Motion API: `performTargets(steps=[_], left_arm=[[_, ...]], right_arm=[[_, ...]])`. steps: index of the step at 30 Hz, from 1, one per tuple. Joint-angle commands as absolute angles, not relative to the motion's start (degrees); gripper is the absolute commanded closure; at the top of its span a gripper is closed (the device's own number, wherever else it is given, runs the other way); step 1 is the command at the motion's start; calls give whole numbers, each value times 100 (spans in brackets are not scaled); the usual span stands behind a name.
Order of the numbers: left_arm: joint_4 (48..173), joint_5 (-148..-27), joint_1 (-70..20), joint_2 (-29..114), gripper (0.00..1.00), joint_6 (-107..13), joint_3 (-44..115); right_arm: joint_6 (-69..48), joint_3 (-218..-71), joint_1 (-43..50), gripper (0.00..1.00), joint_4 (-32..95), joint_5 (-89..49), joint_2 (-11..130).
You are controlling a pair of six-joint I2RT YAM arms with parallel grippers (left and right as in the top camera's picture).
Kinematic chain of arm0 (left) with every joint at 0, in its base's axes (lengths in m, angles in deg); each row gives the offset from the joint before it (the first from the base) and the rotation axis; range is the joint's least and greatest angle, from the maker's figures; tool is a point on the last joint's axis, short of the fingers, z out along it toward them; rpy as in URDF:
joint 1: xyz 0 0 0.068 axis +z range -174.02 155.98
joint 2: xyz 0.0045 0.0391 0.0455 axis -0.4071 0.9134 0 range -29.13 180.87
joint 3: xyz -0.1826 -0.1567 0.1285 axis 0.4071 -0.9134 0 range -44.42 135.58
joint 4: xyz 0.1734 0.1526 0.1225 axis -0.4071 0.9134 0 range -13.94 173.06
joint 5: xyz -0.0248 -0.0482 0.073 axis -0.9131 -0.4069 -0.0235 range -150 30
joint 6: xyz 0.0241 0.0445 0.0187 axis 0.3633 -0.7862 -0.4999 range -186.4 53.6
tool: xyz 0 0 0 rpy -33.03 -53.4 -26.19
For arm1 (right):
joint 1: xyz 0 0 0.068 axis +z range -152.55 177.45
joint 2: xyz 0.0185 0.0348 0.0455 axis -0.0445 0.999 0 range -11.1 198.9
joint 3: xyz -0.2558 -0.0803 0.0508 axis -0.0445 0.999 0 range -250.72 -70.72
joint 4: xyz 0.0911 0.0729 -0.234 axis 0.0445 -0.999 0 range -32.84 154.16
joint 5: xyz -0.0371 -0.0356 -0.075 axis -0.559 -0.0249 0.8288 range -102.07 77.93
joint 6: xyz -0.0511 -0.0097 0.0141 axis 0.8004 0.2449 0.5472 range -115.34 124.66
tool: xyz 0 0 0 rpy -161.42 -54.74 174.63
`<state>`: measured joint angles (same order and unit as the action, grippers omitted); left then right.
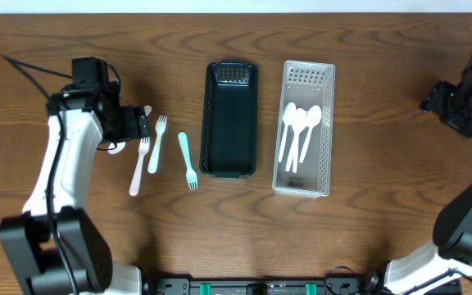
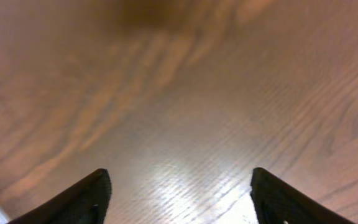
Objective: Pack container
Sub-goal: 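Grasp the white spoon with the left gripper and place it in the black tray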
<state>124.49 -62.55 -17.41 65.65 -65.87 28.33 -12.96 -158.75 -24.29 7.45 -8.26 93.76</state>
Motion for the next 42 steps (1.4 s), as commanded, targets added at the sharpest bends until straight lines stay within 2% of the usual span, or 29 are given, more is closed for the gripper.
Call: performTargets(steps=[1, 5, 10, 16, 20, 30, 42], left_arm=[[12278, -6172, -1719, 6888, 7, -7732, 2894], [11692, -6169, -1719, 7116, 8, -8799, 2894], [10936, -6169, -1717, 7520, 17, -9966, 2894], [10700, -6169, -1706, 8084, 20, -9961, 2894], [10748, -6169, -1660, 8292, 28, -9959, 2894], [10792, -6198, -1396, 8377, 34, -9961, 2894], [10905, -6838, -1267, 8663, 52, -10084, 2894]], right_arm=[[-1375, -15853, -2656, 28, 684, -1378, 9636], [-1375, -15853, -2695, 29, 684, -1427, 9763], [-1375, -15851, -2686, 30, 686, -1427, 9779], [-1373, -15851, -2686, 34, 644, -1427, 9779], [-1366, -15851, -2684, 34, 566, -1407, 9779], [-1351, -15836, -2686, 35, 496, -1359, 9779], [-1351, -15836, -2686, 40, 452, -1361, 9779]])
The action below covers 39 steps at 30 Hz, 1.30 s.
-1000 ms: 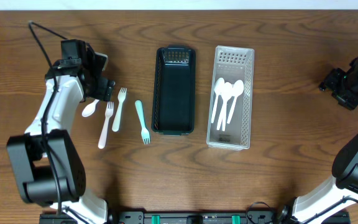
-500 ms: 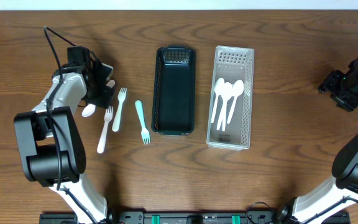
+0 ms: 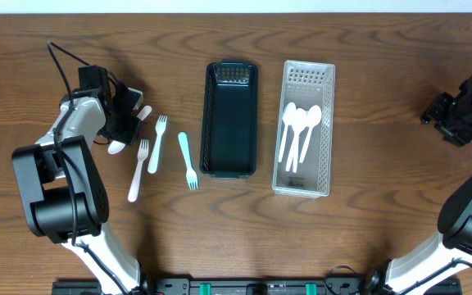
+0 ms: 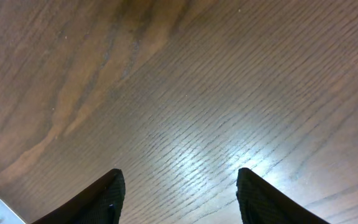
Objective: Pack container
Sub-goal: 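Grasp the white spoon with the left gripper and place it in the black tray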
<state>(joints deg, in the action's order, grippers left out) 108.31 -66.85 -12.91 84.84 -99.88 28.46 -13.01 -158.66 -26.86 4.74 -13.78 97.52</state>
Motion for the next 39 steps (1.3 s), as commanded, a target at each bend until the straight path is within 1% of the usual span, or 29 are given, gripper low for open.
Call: performTargets(steps=[1, 2, 3, 6, 8, 9, 10, 15, 17, 20, 24, 28, 31, 34, 39], left_arm=[[10927, -6838, -1267, 8674, 53, -10084, 2894], [10938, -6838, -1267, 8676, 55, -10086, 2894], [10938, -6840, -1269, 8676, 59, -10084, 2894], [10960, -6838, -1269, 8676, 76, -9974, 2894], [10962, -6836, -1267, 8674, 79, -9817, 2894], [10962, -6836, -1269, 8670, 90, -9776, 2894], [10962, -6836, -1267, 8648, 94, -9760, 2894], [11032, -6838, -1269, 8241, 94, -9456, 3008], [11185, -6838, -1286, 7889, 94, -9430, 3122], [11343, -6840, -1363, 7221, 94, -9076, 3325], [11456, -6840, -1708, 6281, 94, -7922, 3574], [11511, -6845, -2405, 5599, 94, -7081, 3574], [11581, -6838, -3081, 5505, 94, -6473, 3572], [11592, -6836, -3651, 5734, 94, -6117, 3524], [11568, -6836, -4171, 6423, 94, -5715, 3515]], right_arm=[[-1351, -15836, -2686, 40, 452, -1361, 9779], [-1351, -15836, -2686, 40, 450, -1361, 9779], [-1351, -15836, -2686, 40, 447, -1361, 9779], [-1351, -15836, -2686, 41, 445, -1361, 9779], [-1353, -15836, -2684, 41, 441, -1363, 9779], [-1353, -15836, -2684, 41, 437, -1363, 9779], [-1353, -15836, -2684, 41, 430, -1363, 9779], [-1353, -15836, -2684, 46, 310, -1363, 9779], [-1353, -15836, -2684, 46, 299, -1365, 9779], [-1355, -15836, -2684, 46, 299, -1372, 9779], [-1358, -15836, -2684, 46, 303, -1405, 9779], [-1355, -15836, -2684, 45, 301, -1405, 9779], [-1355, -15836, -2684, 45, 305, -1405, 9779], [-1358, -15836, -2684, 45, 325, -1405, 9779], [-1358, -15836, -2684, 44, 323, -1405, 9779]])
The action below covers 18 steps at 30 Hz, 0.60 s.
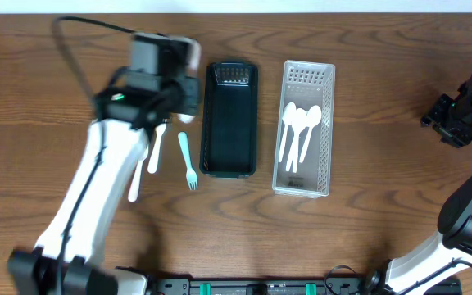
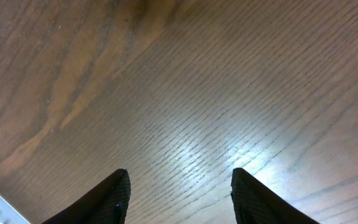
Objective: Pack container
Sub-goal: 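Grasp the white spoon with the left gripper and place it in the black tray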
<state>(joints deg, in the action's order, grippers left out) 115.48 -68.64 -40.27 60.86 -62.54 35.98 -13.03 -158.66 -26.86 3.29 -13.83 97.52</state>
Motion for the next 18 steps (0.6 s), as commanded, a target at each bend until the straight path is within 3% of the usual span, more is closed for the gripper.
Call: performTargets(steps=[1, 18], left_arm=[[11555, -6836, -4230, 6574, 94, -5621, 3515], [11399, -6838, -4761, 7747, 94, -5360, 3515]], right_arm=[[-1358, -15836, -2684, 44, 323, -1405, 9779], [-1377, -15836, -2684, 43, 336, -1405, 9779]])
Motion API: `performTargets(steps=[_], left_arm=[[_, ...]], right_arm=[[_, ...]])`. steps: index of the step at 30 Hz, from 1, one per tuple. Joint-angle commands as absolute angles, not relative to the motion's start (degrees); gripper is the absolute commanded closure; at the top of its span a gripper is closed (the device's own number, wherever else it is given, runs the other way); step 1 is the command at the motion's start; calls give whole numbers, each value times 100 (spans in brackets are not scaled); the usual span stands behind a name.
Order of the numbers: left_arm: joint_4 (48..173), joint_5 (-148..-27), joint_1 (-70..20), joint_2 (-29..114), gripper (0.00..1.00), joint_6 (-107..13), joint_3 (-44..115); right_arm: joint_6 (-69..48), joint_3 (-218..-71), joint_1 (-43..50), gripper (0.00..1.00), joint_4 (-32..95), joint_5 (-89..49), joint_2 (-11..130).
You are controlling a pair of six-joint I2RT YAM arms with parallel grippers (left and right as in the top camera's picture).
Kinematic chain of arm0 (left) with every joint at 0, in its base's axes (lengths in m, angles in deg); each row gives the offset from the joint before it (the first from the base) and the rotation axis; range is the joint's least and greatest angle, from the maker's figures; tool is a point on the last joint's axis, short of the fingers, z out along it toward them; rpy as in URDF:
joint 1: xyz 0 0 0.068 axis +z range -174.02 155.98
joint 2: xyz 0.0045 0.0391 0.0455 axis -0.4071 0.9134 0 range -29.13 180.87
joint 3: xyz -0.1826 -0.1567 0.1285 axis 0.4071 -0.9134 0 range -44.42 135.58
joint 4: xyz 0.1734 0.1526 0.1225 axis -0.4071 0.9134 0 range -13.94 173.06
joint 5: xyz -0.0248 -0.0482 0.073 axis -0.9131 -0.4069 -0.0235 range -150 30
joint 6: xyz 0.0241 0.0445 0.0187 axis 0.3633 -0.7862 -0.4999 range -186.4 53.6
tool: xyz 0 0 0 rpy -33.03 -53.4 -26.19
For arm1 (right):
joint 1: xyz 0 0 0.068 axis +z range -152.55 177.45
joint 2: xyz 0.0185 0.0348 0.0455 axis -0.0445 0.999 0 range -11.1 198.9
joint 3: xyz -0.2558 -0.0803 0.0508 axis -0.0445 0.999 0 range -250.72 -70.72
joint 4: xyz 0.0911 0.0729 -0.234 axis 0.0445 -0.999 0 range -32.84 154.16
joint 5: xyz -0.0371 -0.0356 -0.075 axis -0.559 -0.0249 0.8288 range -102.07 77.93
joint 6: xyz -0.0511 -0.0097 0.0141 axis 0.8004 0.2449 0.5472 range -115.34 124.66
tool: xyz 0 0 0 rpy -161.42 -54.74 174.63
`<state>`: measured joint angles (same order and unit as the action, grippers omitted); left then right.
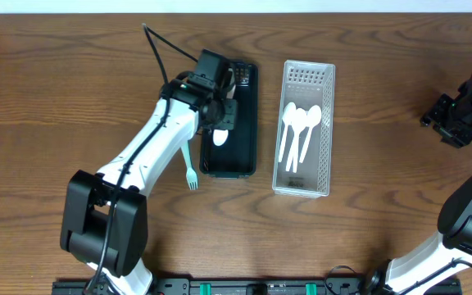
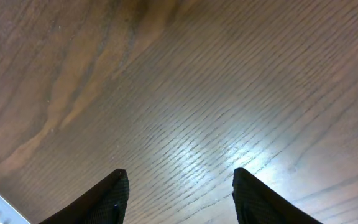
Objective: Pack container
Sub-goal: 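Grasp the white spoon with the left gripper and place it in the black tray, then grasp a white fork with the left gripper and place it in the black tray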
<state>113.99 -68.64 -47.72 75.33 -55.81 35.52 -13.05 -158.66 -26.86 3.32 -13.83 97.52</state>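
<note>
My left gripper (image 1: 221, 113) hangs over the dark green tray (image 1: 246, 156), shut on a white spoon (image 1: 220, 138) whose bowl points toward the near side. A teal fork (image 1: 190, 172) lies on the table left of that tray, partly under the left arm. The clear tray (image 1: 326, 164) to the right holds three white spoons (image 1: 298, 123). At the far right my right gripper (image 1: 447, 115) stands open over bare wood, also seen as the right gripper (image 2: 179, 177) with nothing between its fingers. The white forks are hidden under the left arm.
The two trays stand side by side in the middle of the table, a narrow gap between them. The left arm (image 1: 150, 156) slants across the table from the near left up to the dark tray. A black cable (image 1: 170, 57) loops behind it.
My left gripper has moved to the right, from just left of the dark tray to over its far half, with the white spoon in it. The right gripper has not moved.
My left gripper was at the white spoon lying at the far left, beside two white forks and a teal fork. Later it was by the dark tray's left edge, and now it holds the spoon over that tray. The right gripper stayed open at the far right.
</note>
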Motion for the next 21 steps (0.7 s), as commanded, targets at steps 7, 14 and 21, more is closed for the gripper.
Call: performTargets(steps=[7, 14, 21], left_arm=[[11417, -6860, -4757, 7813, 90, -5207, 3585], [11415, -6884, -4761, 7059, 48, -5105, 3876], [11716, -6565, -4716, 6281, 30, -5133, 3876]], right_arm=[[-1377, -15836, -2684, 43, 351, -1407, 9779], [-1377, -15836, -2684, 42, 351, -1407, 9779], [-1375, -15836, -2684, 42, 347, -1405, 9779]])
